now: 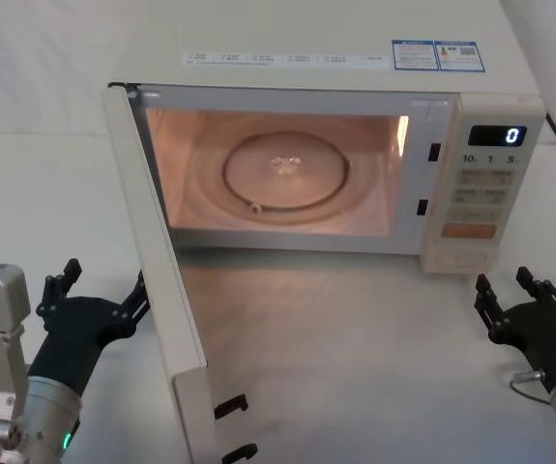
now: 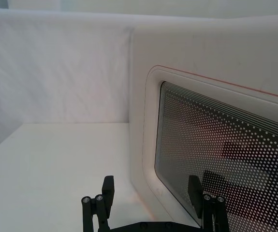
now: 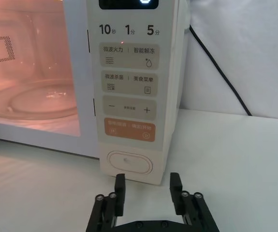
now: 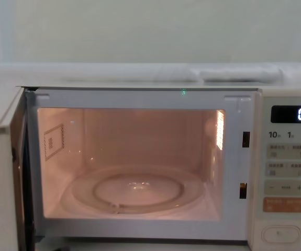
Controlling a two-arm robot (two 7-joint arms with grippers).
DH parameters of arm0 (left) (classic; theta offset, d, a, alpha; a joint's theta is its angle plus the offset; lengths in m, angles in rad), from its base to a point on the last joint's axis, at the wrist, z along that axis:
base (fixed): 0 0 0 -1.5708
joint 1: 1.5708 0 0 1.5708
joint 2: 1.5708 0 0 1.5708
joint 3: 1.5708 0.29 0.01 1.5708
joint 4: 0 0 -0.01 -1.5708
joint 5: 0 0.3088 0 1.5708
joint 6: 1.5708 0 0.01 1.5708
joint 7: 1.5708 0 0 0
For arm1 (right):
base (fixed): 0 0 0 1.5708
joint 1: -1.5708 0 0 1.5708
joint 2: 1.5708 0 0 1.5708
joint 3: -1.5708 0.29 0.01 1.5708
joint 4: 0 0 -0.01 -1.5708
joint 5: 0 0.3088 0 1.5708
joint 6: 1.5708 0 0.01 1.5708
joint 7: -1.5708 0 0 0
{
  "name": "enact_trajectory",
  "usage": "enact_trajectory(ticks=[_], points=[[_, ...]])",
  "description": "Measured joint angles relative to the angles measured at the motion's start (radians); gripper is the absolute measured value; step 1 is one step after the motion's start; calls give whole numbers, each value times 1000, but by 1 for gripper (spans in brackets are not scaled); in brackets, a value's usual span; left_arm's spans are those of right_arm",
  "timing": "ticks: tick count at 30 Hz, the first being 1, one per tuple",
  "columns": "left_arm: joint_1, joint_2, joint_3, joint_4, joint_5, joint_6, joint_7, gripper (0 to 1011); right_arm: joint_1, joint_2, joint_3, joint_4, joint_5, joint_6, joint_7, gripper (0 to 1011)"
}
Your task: Press the button to open the microwave door with one hand; close the microwave door with the other hand.
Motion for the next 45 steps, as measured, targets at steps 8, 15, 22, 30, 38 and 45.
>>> enact_trajectory(ticks=[8, 15, 22, 30, 38, 45], points=[[0, 0, 0, 0, 0, 0, 0, 1001, 0, -1, 0, 0, 0, 0, 1, 808], [0, 0, 0, 0, 0, 0, 0, 1001, 0, -1, 0, 0, 0, -1, 1, 1002], [0, 0, 0, 0, 0, 0, 0, 1001, 0, -1, 0, 0, 0, -1, 1, 1002], [0, 0, 0, 0, 0, 0, 0, 1001, 0, -1, 0, 0, 0, -2, 1, 1002], [0, 0, 0, 0, 0, 0, 0, 1001, 0, -1, 0, 0, 0, -2, 1, 1002], [0, 0, 0, 0, 0, 0, 0, 1001, 0, -1, 0, 0, 0, -2, 1, 1002]])
